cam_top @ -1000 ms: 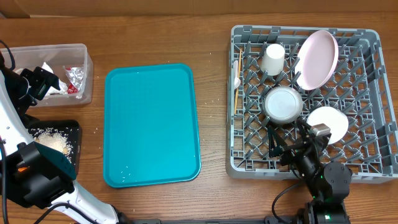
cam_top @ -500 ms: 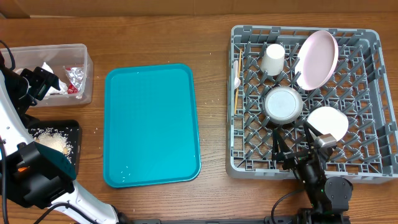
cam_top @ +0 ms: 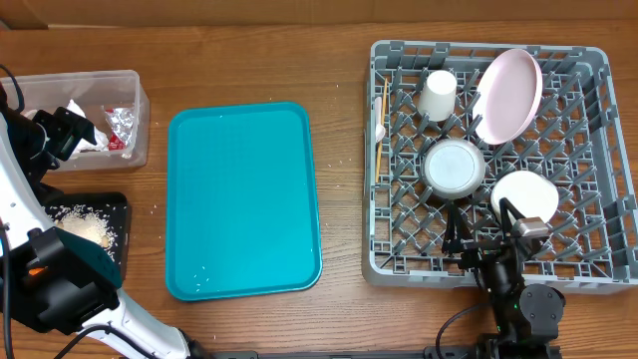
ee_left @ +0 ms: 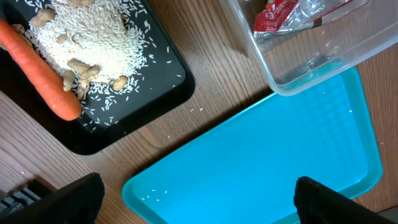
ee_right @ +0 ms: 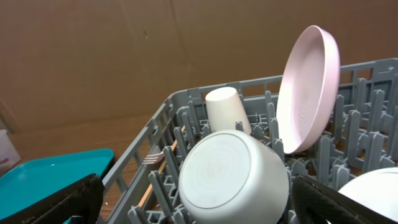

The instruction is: Sort waste into correct bins and load items into the dishwasher rack

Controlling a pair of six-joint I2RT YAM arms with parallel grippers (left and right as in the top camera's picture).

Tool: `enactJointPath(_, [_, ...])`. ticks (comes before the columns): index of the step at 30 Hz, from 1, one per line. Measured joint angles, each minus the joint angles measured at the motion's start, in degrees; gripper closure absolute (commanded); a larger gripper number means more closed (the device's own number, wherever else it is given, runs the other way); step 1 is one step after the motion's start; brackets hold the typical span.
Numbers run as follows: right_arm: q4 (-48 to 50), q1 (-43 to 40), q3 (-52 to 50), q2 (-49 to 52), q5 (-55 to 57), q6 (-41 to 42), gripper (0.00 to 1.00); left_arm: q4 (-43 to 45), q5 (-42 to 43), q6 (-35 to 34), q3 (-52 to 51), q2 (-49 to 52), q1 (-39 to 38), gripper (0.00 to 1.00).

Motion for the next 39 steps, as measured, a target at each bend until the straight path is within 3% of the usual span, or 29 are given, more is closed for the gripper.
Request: enactJointPath(39, [0.04,0.0,0.0,0.0,0.66,-0.02,0.0,0.9,0.0,0.0,-0.02,-0.76,-0.04,0.0])
